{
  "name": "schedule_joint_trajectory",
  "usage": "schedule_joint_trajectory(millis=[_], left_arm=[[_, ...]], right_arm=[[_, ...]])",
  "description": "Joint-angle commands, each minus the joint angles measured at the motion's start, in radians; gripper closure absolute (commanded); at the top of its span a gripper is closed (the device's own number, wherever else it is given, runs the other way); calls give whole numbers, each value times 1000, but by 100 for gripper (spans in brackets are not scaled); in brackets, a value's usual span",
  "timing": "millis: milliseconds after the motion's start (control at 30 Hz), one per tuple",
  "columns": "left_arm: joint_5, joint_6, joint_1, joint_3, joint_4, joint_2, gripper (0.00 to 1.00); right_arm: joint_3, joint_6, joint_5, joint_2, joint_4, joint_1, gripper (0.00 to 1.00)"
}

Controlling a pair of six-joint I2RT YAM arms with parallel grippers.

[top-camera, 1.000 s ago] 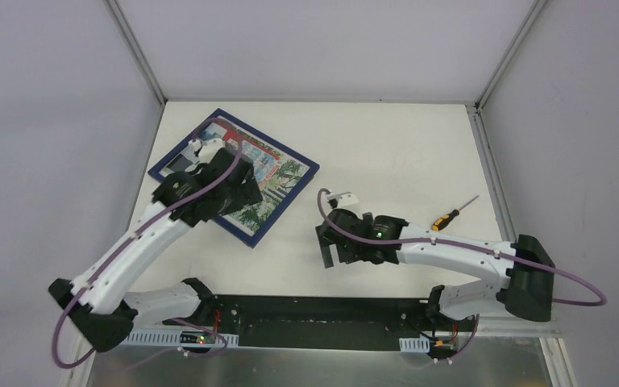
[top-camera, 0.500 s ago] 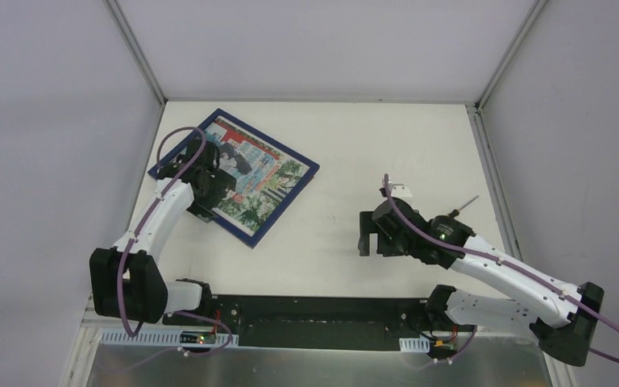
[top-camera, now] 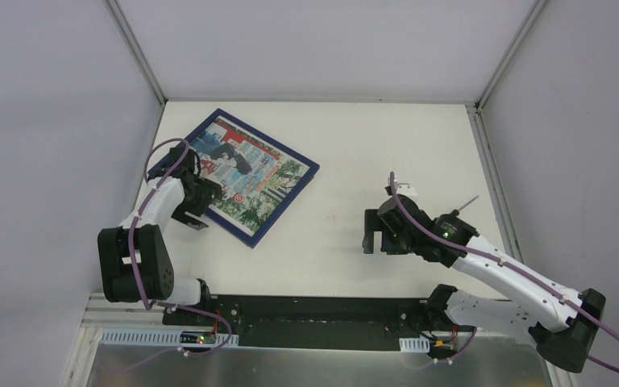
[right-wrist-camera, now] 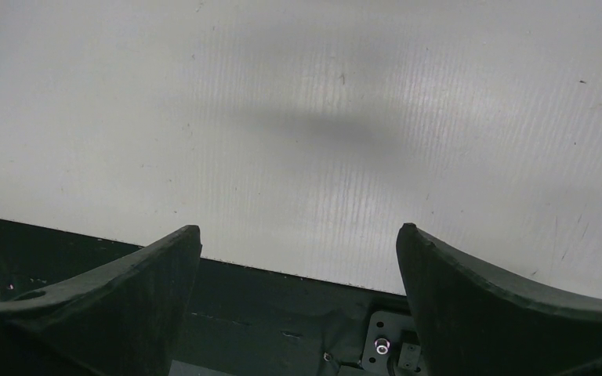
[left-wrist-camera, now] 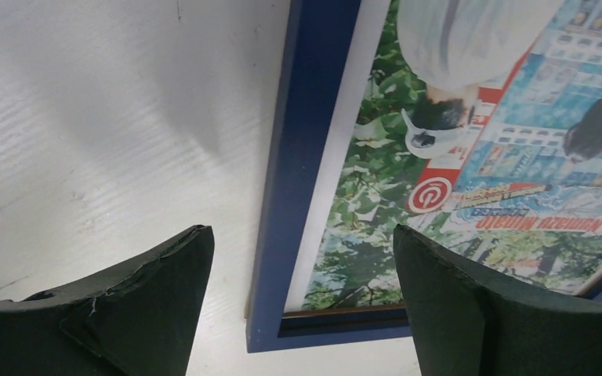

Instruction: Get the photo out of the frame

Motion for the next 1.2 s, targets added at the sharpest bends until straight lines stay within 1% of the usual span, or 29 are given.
schedule_joint_trajectory(millis=[0, 67, 133, 233, 300, 367, 600, 700, 833, 900, 1167], left_arm=[[46, 72, 34, -49, 75, 33, 15], [47, 84, 41, -71, 125, 37, 20], [47, 84, 44, -91, 164, 39, 29], [47, 77, 45, -105, 181, 46, 41], [47, 74, 45, -115, 187, 43, 47], [48, 78, 44, -123, 187, 42, 50], [48, 79, 45, -147, 184, 42, 52], [72, 92, 44, -143, 180, 58, 58], [74, 118, 45, -130, 171, 55, 72], [67, 130, 44, -124, 162, 30, 77], [54, 184, 44, -60, 91, -72, 84]], right_arm=[[-5, -12, -13, 1, 11, -8, 1], [-6, -13, -17, 3, 11, -8, 1], [-7, -14, -20, 4, 12, -8, 1], [-7, -20, -31, 13, 17, -9, 1], [-7, -20, -31, 18, 17, -9, 1], [-7, -18, -29, 19, 17, -9, 1], [-6, -18, -23, 14, 16, -9, 1], [-7, -19, -25, 17, 16, -10, 1], [-7, -20, -31, 18, 17, -9, 1], [-7, -21, -32, 17, 17, -9, 1], [-5, -22, -34, 31, 18, -11, 1]])
